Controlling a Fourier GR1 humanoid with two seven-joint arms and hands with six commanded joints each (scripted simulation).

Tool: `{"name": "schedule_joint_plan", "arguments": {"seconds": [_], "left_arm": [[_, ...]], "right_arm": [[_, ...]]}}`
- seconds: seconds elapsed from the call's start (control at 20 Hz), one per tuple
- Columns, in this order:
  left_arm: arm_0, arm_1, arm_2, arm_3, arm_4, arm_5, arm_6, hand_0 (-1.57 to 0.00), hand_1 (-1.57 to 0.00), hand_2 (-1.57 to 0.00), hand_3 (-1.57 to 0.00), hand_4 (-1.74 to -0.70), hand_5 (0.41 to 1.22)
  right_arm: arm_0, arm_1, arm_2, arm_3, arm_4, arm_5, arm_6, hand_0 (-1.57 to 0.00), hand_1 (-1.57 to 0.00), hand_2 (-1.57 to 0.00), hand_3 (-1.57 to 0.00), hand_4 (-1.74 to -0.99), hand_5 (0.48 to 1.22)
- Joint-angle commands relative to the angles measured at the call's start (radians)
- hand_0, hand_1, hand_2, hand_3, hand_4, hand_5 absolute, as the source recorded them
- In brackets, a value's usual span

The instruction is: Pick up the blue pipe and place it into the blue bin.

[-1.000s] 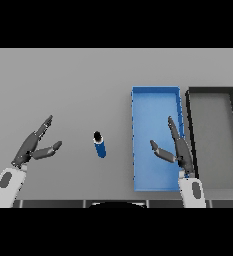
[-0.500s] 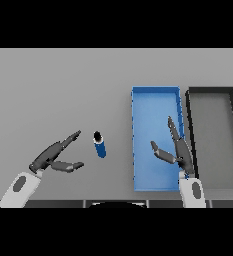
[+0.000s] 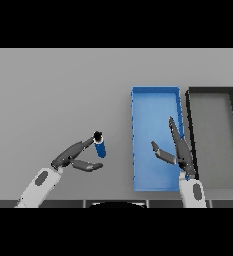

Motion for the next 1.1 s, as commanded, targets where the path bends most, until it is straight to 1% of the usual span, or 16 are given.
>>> {"name": "schedule_joint_plan", "arguments": {"seconds": [0.0,0.05,0.1,0.25,0.4,0.45,0.5,0.55,0.6,0.65,0.7,0.75,0.8,0.85,1.0,1.05], "left_arm": [[-0.015,-0.023,-0.003,0.032,0.005,-0.01,-0.003,0.0,0.0,0.0,0.0,-1.12,0.45],[-0.024,-0.042,-0.007,0.044,0.006,-0.008,0.002,0.0,0.0,0.0,0.0,-1.12,0.448],[-0.038,-0.058,-0.015,0.062,-0.016,0.003,0.0,0.0,0.0,0.0,0.0,-1.11,0.444],[-0.079,-0.103,-0.028,0.135,-0.07,0.028,-0.037,0.0,0.0,0.0,0.0,-1.07,0.445],[-0.105,-0.151,-0.013,0.178,-0.028,0.003,-0.085,0.0,0.0,-0.02,-0.02,-1.11,0.507],[-0.106,-0.171,-0.009,0.194,-0.017,0.003,-0.091,0.0,-0.03,-0.11,-0.1,-1.14,0.55],[-0.101,-0.183,0.001,0.198,0.0,0.007,-0.1,-0.02,-0.16,-0.29,-0.26,-1.21,0.607],[-0.094,-0.202,0.006,0.205,0.02,0.007,-0.094,-0.19,-0.35,-0.48,-0.52,-1.25,0.73],[-0.093,-0.22,0.011,0.21,0.027,0.02,-0.086,-0.44,-0.59,-0.7,-0.72,-1.35,0.828],[-0.099,-0.226,0.018,0.222,0.025,0.031,-0.094,-0.67,-0.79,-0.87,-0.88,-1.42,0.906],[-0.093,-0.232,0.017,0.218,0.023,0.036,-0.1,-0.85,-0.94,-1.01,-1.0,-1.48,0.969],[-0.08,-0.246,0.01,0.21,0.023,0.036,-0.109,-0.99,-1.07,-1.12,-1.1,-1.53,1.02],[-0.081,-0.252,0.004,0.205,0.014,0.049,-0.106,-1.11,-1.17,-1.21,-1.16,-1.57,1.06],[-0.073,-0.243,-0.003,0.204,-0.003,0.061,-0.141,-1.2,-1.25,-1.29,-1.21,-1.6,1.092],[-0.07,-0.235,-0.016,0.189,-0.025,0.084,-0.181,-1.38,-1.41,-1.42,-1.34,-1.67,1.155],[-0.076,-0.249,-0.025,0.169,-0.03,0.098,-0.169,-1.42,-1.44,-1.45,-1.37,-1.68,1.168]], "right_arm": [[-0.003,-0.004,-0.003,-0.004,-0.008,0.006,0.008,0.0,0.0,0.0,0.0,-1.273,0.607],[0.014,-0.006,-0.004,-0.011,-0.017,0.014,-0.01,0.0,0.0,0.0,0.0,-1.274,0.605],[0.003,-0.006,-0.008,-0.006,-0.019,0.012,0.001,0.0,0.0,0.0,0.0,-1.274,0.603],[0.014,-0.004,-0.004,0.0,-0.008,0.009,-0.004,0.0,0.0,0.0,0.0,-1.267,0.598],[0.004,0.002,-0.007,0.002,-0.005,-0.001,0.0,0.0,0.0,0.0,0.0,-1.267,0.6],[0.003,-0.001,-0.011,0.005,-0.008,-0.001,-0.002,0.0,0.0,0.0,0.0,-1.266,0.601],[0.004,-0.002,-0.01,0.011,-0.003,-0.001,-0.008,0.0,0.0,0.0,0.0,-1.261,0.6],[-0.011,-0.006,-0.019,0.019,-0.008,-0.003,0.004,0.0,0.0,0.0,0.0,-1.26,0.6],[-0.008,-0.007,-0.014,0.018,-0.009,0.004,0.0,0.0,0.0,0.0,0.0,-1.259,0.602],[0.003,-0.003,-0.007,0.007,-0.008,0.006,-0.008,0.0,0.0,0.0,0.0,-1.259,0.605],[0.012,-0.004,-0.009,0.0,-0.012,0.008,-0.017,0.0,0.0,0.0,0.0,-1.261,0.609],[0.014,-0.005,-0.009,0.0,-0.012,0.009,-0.015,0.0,0.0,0.0,0.0,-1.262,0.611],[0.005,-0.007,-0.01,0.006,-0.007,0.007,-0.007,0.0,0.0,0.0,0.0,-1.259,0.614],[0.005,-0.002,-0.009,0.014,-0.008,0.005,-0.005,0.0,0.0,0.0,0.0,-1.26,0.614],[-0.005,-0.009,-0.007,0.008,-0.002,0.007,-0.004,0.0,0.0,0.0,0.0,-1.252,0.619],[-0.011,-0.01,-0.01,0.014,-0.004,0.007,-0.003,0.0,0.0,0.0,0.0,-1.25,0.622]]}}
